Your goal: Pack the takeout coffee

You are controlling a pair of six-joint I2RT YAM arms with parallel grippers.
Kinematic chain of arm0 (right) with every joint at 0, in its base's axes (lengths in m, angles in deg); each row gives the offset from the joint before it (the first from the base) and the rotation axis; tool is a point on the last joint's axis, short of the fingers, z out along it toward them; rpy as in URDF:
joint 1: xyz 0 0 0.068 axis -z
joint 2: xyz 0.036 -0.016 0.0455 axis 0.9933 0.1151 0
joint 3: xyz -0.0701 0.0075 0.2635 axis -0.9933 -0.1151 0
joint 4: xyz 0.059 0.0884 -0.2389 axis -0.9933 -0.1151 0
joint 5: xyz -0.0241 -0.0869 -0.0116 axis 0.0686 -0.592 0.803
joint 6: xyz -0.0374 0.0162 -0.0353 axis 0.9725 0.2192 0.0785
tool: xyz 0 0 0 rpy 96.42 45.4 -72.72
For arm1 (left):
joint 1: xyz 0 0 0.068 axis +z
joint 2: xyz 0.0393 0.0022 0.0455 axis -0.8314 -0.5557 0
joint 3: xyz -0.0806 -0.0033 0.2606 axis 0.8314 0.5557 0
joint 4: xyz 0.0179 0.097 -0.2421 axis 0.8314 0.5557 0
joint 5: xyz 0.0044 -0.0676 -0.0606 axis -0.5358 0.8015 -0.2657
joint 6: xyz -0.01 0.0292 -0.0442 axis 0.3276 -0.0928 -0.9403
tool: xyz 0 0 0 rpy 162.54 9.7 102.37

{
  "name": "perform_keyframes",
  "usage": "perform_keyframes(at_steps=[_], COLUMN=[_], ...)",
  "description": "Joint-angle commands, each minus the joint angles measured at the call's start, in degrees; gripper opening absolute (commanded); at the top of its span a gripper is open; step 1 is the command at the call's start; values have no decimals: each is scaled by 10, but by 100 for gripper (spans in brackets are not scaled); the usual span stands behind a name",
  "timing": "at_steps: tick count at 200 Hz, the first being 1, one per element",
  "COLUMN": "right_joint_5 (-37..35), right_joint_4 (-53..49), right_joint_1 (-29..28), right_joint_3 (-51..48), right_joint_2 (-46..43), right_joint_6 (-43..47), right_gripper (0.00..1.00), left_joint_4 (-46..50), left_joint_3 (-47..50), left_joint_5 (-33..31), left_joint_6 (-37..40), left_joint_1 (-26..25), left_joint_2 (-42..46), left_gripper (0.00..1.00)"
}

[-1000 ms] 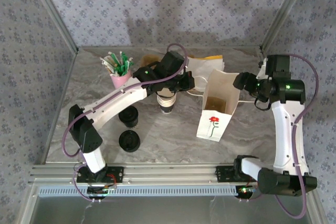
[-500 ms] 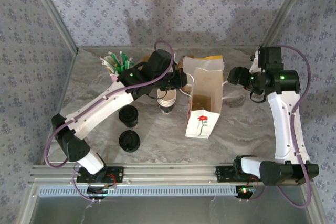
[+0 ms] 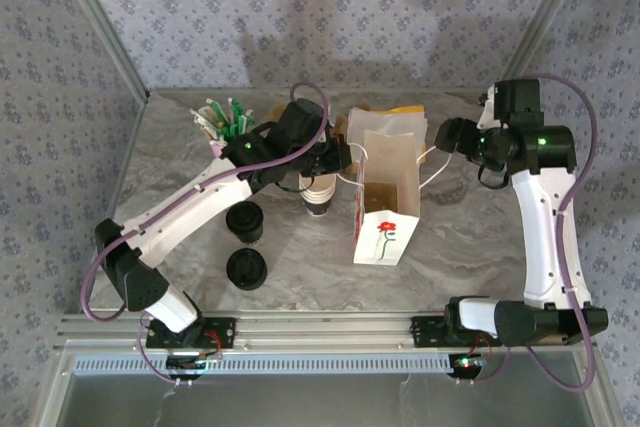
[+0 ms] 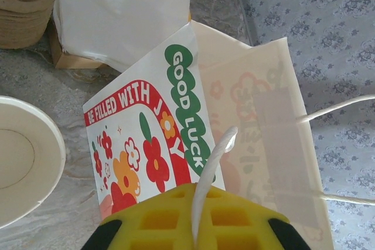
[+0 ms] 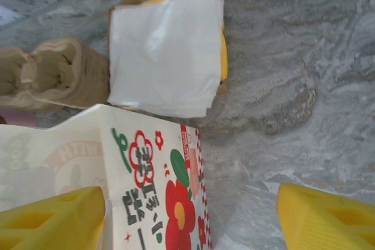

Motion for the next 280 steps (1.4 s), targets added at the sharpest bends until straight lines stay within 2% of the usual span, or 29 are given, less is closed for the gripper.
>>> perform_keyframes(at_steps=[1, 26, 57, 77, 105, 132, 155, 168, 192, 213, 236, 280], right_joint_5=[15, 47, 87, 105, 93, 25, -67, -127, -207, -266, -290, -287], right_joint_4=[-14, -13, -12, -8, -16, -31, -66, -84, -105, -125, -133, -106], right_joint_1=[-7, -16, -31, -52, -132, -245, -356, -427, -548, -631, -692, -738], right_joint_3=[53, 103, 161, 192, 222, 238, 272, 302, 364, 419, 462, 495], right_joint_2=[-9, -13, -17, -23, -26, -15, 20, 46, 101, 160, 229, 339], right_joint_6=[19, 21, 16, 11, 12, -4, -14, -13, 7, 46, 63, 61], right_gripper=[79, 80, 80, 79, 78, 78, 79, 80, 81, 83, 87, 88], left_joint_4=[2, 14, 46, 81, 145, 215, 245, 251, 280, 317, 356, 422], left_joint_3=[-32, -62, -104, -145, -190, -178, -83, -25, 57, 105, 155, 199], left_joint_5=[-2, -7, -22, -28, -58, -167, -276, -318, -342, -348, -379, -454], left_joint_6=[21, 41, 77, 115, 159, 166, 145, 125, 78, 35, 2, -43], left_joint_1=[4, 7, 18, 30, 50, 58, 59, 62, 64, 64, 64, 64], left_joint_2=[10, 8, 21, 32, 73, 149, 254, 315, 404, 460, 526, 626], left_gripper=[14, 30, 66, 77, 83, 85, 95, 99, 100, 100, 100, 100])
